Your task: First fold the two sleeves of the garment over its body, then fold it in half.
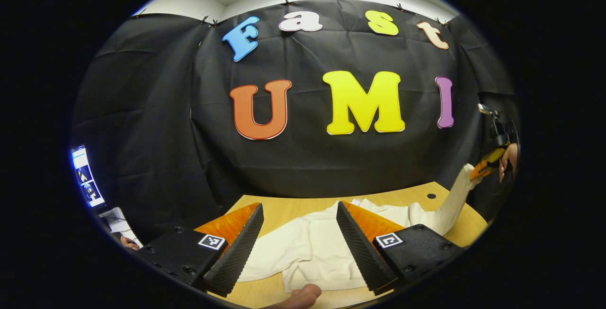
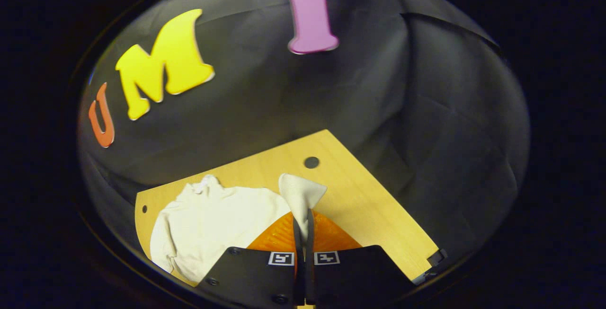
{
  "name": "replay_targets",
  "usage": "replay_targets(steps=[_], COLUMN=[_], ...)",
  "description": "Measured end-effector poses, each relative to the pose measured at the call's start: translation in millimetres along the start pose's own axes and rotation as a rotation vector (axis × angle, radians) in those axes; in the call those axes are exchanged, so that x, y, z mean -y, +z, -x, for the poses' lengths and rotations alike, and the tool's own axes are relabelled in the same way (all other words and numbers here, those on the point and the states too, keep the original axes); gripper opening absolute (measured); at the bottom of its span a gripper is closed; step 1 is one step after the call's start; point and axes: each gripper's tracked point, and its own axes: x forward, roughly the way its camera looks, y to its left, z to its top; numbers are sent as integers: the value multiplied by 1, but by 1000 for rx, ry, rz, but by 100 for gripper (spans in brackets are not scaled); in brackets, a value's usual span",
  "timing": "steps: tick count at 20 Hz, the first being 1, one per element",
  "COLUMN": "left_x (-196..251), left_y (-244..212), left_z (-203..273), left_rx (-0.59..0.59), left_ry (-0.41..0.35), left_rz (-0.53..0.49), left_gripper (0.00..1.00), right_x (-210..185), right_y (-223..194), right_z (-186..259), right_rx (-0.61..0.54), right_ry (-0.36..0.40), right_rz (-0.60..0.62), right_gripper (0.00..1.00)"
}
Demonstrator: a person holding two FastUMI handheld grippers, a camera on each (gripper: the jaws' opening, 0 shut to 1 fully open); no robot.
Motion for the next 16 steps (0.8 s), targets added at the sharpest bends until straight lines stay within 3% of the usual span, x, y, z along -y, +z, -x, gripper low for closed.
replay_targets(steps=[3,7,12,16], left_x=[-23,-55,-90,-117], left_y=[-8,-24,-44,-56], left_z=[1,-2,-4,-4], left_rx=[-13,-37,-72,-87], left_ry=[11,40,81,122], left_rz=[12,17,27,20], left_gripper=[99,99,99,99], right_x=[-117,-239,-353,-414], right_y=[4,-30,-88,-155], right_z=[11,12,-10,-38], right_rx=[19,-8,-80,-193], right_ry=[142,281,387,419], right_rz=[98,189,281,365], right_gripper=[0,0,0,0])
